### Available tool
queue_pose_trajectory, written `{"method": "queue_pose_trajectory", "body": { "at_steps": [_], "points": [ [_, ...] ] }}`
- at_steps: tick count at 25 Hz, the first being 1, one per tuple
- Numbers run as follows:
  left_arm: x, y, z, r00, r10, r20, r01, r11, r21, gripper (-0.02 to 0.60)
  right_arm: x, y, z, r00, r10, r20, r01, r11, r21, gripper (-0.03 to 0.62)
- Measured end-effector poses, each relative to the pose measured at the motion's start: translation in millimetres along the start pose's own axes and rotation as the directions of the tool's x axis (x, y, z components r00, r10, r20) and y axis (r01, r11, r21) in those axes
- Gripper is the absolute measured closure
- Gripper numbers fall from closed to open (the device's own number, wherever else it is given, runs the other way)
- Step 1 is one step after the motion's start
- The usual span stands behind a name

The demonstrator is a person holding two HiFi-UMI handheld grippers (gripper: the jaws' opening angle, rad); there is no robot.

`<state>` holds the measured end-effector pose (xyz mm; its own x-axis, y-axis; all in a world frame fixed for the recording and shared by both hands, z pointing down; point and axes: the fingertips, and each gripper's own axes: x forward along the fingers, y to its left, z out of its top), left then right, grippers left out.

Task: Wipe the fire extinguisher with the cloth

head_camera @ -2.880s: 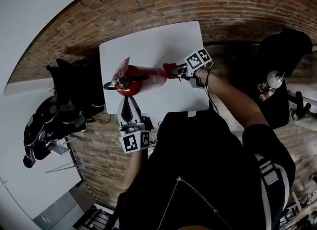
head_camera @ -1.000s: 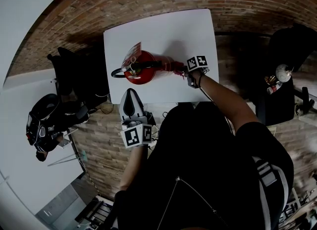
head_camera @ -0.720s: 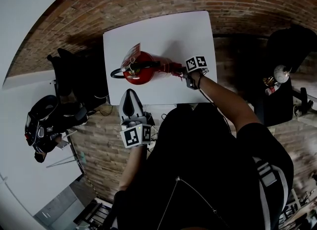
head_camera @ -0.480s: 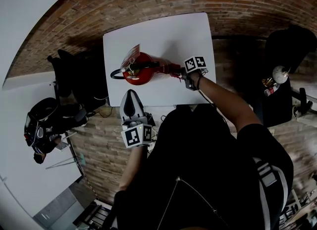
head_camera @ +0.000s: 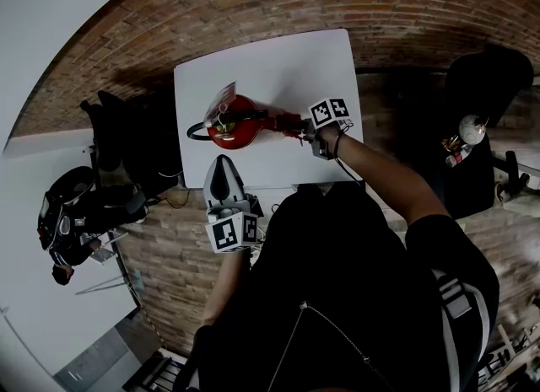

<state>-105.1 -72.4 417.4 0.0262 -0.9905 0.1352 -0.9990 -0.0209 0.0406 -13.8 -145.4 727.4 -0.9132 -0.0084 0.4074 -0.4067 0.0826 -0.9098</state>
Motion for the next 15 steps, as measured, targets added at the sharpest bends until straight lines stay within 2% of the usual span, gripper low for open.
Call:
{"method": "queue_pose_trajectory", "body": {
  "at_steps": [4,15],
  "points": [
    [1.5,-2.9,-0.3,1.0,-0.014,-0.004,0.014,1.0,0.003,0.571,-4.1,10.1,-0.7,1.0,-0.004,-0.008,0.004,1.0,-0.005,0.488],
    [7.9,-8.8,1.9,0.999,-0.032,0.013,0.032,0.999,0.0,0.571,-20.3,45.8,7.1,0.999,0.047,0.003,-0.047,0.999,-0.024,0.488]
  ]
}}
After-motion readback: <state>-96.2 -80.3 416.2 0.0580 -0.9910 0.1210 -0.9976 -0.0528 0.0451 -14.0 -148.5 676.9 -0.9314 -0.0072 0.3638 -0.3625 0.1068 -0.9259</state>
